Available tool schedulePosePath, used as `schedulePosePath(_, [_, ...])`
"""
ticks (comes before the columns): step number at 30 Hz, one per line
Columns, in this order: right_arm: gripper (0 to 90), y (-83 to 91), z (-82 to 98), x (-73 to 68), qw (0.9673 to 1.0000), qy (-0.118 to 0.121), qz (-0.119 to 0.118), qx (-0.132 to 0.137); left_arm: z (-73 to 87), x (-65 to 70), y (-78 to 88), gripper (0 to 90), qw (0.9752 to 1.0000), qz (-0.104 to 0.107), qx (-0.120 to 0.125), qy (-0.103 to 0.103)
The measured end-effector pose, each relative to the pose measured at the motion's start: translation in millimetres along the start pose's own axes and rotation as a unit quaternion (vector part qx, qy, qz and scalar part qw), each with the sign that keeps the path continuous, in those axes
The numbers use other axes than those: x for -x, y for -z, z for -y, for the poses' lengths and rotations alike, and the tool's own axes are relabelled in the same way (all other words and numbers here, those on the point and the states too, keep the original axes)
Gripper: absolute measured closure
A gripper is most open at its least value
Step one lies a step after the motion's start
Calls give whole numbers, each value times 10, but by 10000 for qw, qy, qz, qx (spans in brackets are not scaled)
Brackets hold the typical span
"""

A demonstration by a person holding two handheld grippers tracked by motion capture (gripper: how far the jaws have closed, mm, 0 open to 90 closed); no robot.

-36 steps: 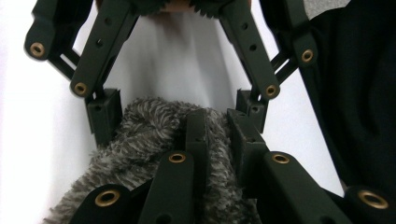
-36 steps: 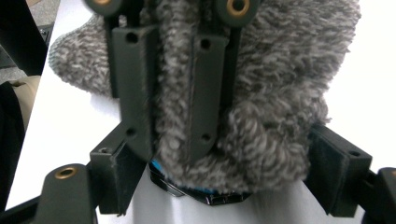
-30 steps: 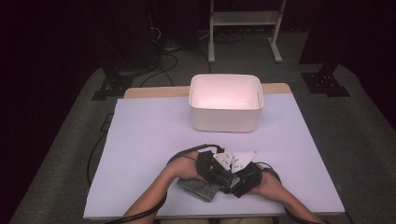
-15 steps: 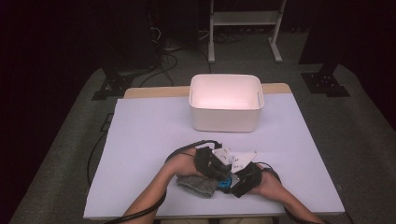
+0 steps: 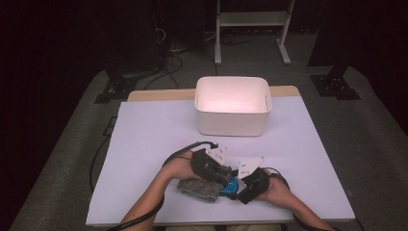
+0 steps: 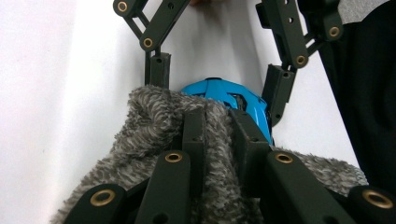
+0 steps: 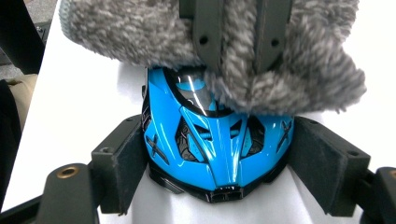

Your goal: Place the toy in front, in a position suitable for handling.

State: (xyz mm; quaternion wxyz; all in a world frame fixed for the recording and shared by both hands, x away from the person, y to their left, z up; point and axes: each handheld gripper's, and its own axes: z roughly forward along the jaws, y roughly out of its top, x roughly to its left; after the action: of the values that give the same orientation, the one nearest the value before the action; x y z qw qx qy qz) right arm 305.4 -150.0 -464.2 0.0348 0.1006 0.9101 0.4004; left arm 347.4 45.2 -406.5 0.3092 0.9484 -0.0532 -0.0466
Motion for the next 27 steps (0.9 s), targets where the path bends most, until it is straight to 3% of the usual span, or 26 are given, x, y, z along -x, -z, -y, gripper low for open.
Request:
schedulePosePath(7, [220,-2,6,14,9999,98,5,19,27,22,108,761,9998,-86,-157,7])
schedulePosePath(19, [220,-1,6,15,10000,95,-1,17,478,96,418,762,9978,-355,-296,471])
schedulePosePath(27, [220,-2,6,17,9999,108,-2,20,646,167,548,761,9969,-419,-257,616])
